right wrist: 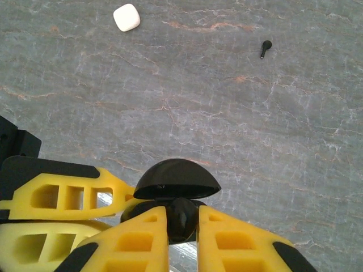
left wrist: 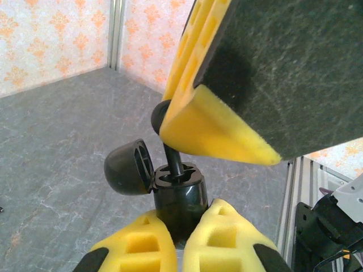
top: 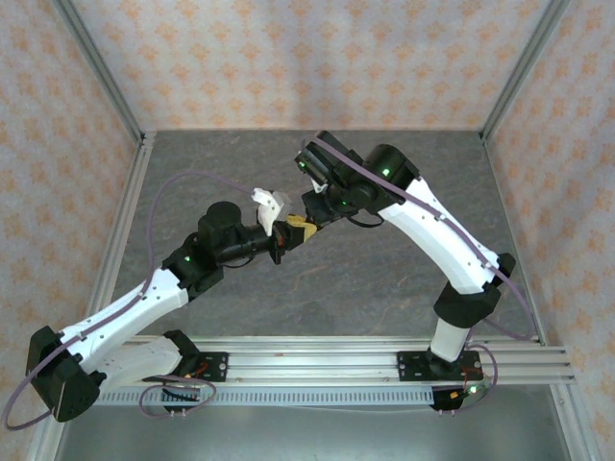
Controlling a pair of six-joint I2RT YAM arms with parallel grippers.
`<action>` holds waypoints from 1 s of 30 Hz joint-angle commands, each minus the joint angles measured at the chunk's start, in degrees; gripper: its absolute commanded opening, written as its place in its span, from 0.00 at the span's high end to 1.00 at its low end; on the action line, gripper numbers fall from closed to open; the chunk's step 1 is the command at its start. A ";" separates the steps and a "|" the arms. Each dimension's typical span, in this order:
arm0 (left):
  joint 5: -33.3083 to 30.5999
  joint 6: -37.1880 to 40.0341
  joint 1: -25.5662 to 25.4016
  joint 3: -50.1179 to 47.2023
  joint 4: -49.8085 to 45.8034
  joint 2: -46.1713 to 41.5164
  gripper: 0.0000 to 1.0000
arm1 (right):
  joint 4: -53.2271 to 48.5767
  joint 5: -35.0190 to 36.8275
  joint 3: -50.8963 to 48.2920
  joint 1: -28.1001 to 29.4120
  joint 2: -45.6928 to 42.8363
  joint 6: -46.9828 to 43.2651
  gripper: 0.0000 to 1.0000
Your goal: Insert wireless bluetooth earbuds into charging case
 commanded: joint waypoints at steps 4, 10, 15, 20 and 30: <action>0.14 1.63 -0.35 1.23 0.72 -1.28 1.00 | -5.46 1.47 3.31 0.99 1.33 -0.88 0.83; 0.14 1.69 -0.34 1.44 0.77 -0.99 1.00 | -6.70 0.46 4.69 1.94 3.50 -1.08 0.83; 0.18 1.77 -0.34 1.42 0.69 -0.89 1.00 | -7.01 -0.01 5.67 2.12 4.52 -1.08 0.83; -0.62 1.78 -0.34 1.09 0.72 -1.06 1.00 | -7.46 -1.22 6.73 2.12 4.88 -0.55 0.83; -0.77 0.52 -0.34 0.61 3.73 -0.81 1.00 | -7.56 -6.08 6.92 2.12 5.44 3.34 0.79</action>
